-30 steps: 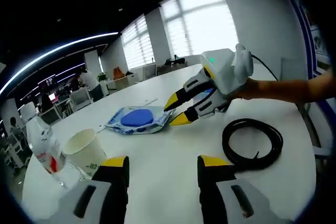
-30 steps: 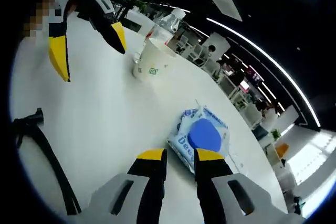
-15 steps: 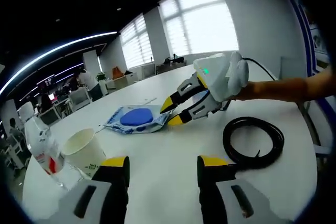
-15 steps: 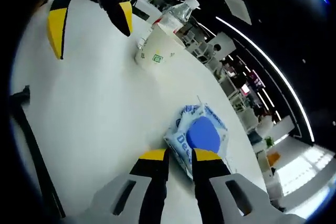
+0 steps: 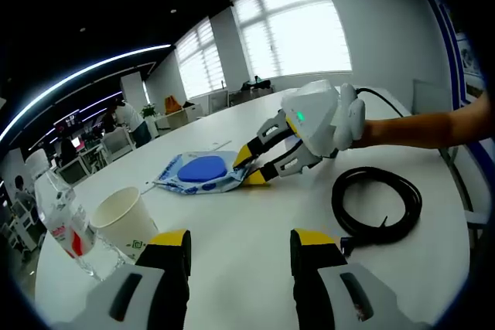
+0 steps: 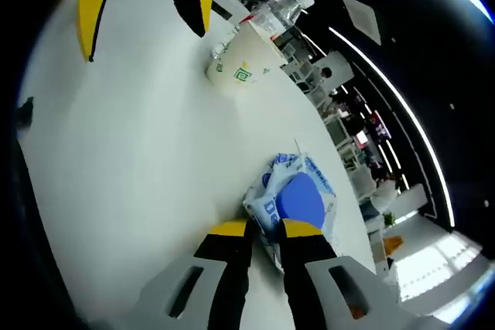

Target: Arrange the tabletop items into an orderly group along one side of the table until the central work area is clear of visible clutter.

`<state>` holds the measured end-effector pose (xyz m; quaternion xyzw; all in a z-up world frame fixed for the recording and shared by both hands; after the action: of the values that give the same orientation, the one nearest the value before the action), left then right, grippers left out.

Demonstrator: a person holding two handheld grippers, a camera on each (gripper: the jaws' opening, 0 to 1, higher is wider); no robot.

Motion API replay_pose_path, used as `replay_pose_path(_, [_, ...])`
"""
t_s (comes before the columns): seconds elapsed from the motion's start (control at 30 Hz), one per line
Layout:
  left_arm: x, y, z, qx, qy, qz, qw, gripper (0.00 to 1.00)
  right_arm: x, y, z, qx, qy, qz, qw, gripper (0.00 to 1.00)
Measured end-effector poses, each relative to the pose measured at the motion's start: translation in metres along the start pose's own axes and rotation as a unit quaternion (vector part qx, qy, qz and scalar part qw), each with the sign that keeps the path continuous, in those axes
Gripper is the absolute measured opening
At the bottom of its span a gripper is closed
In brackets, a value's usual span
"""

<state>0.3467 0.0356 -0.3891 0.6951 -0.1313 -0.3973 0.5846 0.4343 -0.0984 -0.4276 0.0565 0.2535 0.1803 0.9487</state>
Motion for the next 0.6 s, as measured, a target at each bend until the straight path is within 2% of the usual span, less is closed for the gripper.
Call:
replay_pose_path(0.13, [0.000, 0.000, -0.001, 0.001, 0.002, -0.001, 1.0000, 0.51, 0.001, 0.001, 0.002, -0.027, -0.011, 0.008, 0.9996, 0.03])
replay_pose_path(0.3, [0.001, -0.001, -0.003, 0.010, 0.005, -0.005, 0.9999, 0.51, -0.001, 0.005, 0.007, -0.109, -0.032, -0.005, 0.9935, 0.00])
replay_pose_path(0.43, [0.002, 0.000, -0.006, 0.017, 0.009, -0.004, 0.9998, 0.50, -0.004, 0.008, 0.011, -0.132, -0.044, -0.006, 0.9902, 0.00])
replay_pose_path(0.6, [0.007, 0.001, -0.009, 0.047, 0.021, -0.007, 0.9987, 0.50, -0.008, 0.007, 0.014, -0.157, -0.054, -0.008, 0.9861, 0.00])
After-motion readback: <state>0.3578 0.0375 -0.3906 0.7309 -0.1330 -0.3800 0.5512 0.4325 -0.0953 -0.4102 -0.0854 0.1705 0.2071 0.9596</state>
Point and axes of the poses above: the point that each gripper's makers call its tool centre point, and the gripper's own axes: x roughly forward along the fingers, z roughly to its right, y roughly out of its top, the point moved 3 cm from there along -x, roughly backward along the fingers, and after that the axes turned 15 degrees about -x, right-handed, at the moved point
